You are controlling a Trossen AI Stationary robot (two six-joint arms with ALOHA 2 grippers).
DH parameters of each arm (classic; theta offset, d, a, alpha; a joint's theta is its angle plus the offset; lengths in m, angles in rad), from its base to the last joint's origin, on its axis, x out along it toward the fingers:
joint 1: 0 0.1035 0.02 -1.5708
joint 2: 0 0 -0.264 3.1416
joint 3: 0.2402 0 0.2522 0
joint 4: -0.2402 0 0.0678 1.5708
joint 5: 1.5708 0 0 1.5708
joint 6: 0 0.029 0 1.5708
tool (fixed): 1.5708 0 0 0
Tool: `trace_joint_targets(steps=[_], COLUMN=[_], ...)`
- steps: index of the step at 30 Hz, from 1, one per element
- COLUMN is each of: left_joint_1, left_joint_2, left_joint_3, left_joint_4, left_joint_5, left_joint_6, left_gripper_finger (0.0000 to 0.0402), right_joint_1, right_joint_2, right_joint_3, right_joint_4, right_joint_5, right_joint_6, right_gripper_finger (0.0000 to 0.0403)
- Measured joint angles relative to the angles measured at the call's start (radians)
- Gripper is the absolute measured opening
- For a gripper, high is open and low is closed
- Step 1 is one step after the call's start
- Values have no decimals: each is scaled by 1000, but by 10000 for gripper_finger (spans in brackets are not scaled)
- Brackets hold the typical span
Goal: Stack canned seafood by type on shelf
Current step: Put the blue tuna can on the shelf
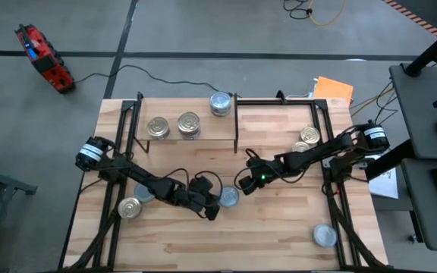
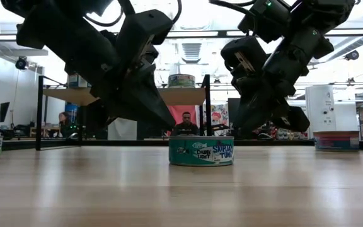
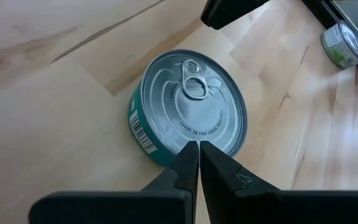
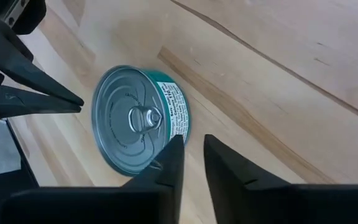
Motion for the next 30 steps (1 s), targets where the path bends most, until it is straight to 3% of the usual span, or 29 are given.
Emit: trace_joint_targets(steps=[14, 20, 30], left_joint_1=[2, 0, -4], left_joint_2=[0, 0, 61], left_joint_3=[0, 0, -9], left_joint_4=[14, 91, 100], left_joint_5=[-33, -61, -53], left_joint_6=[223, 429, 331], left_gripper_finger=[0, 0, 0], right_joint_1=[0, 0, 0], right_joint_2=[1, 2, 2], right_joint_3=[0, 0, -1], right_joint_4=[5, 4, 5], right_joint_5=[2, 9, 10], right_joint_6=[-23, -55, -47], right_gripper_finger=[188, 213, 222])
